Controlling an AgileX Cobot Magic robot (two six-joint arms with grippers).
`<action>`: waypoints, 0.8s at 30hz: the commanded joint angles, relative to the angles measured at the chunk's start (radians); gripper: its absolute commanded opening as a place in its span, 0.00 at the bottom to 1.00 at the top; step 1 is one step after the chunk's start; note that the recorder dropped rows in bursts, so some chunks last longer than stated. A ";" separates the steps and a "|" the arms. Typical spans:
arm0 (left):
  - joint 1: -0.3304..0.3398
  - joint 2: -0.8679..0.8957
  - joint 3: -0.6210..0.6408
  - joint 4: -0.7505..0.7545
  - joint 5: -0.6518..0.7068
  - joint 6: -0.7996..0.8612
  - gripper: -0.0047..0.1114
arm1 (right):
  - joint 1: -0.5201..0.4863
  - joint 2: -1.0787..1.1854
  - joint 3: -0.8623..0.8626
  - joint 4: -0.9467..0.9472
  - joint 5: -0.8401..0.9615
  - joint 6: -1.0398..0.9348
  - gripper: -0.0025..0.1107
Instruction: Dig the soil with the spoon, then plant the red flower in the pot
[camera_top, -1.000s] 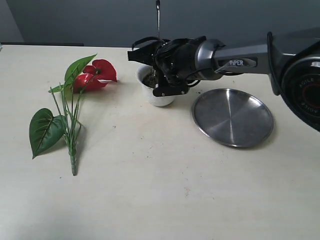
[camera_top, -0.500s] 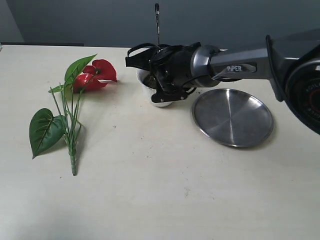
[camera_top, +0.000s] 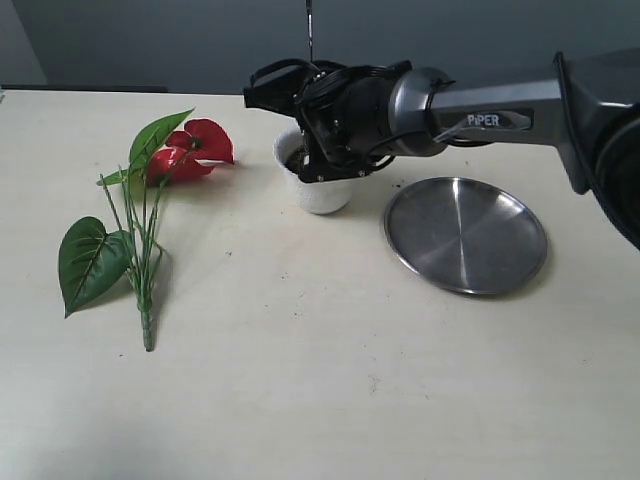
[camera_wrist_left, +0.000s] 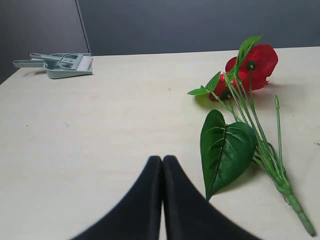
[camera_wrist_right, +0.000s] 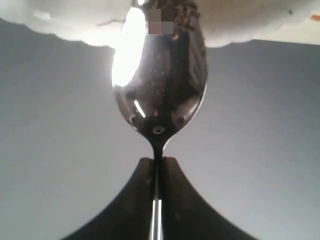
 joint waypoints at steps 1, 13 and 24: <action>-0.005 -0.005 0.005 0.003 -0.009 -0.002 0.04 | -0.022 0.001 -0.043 0.009 -0.019 -0.005 0.02; -0.005 -0.005 0.005 0.003 -0.009 -0.002 0.04 | -0.049 0.034 -0.045 0.020 -0.061 -0.008 0.02; -0.005 -0.005 0.005 0.003 -0.009 -0.002 0.04 | -0.048 0.066 -0.045 0.078 -0.065 -0.008 0.02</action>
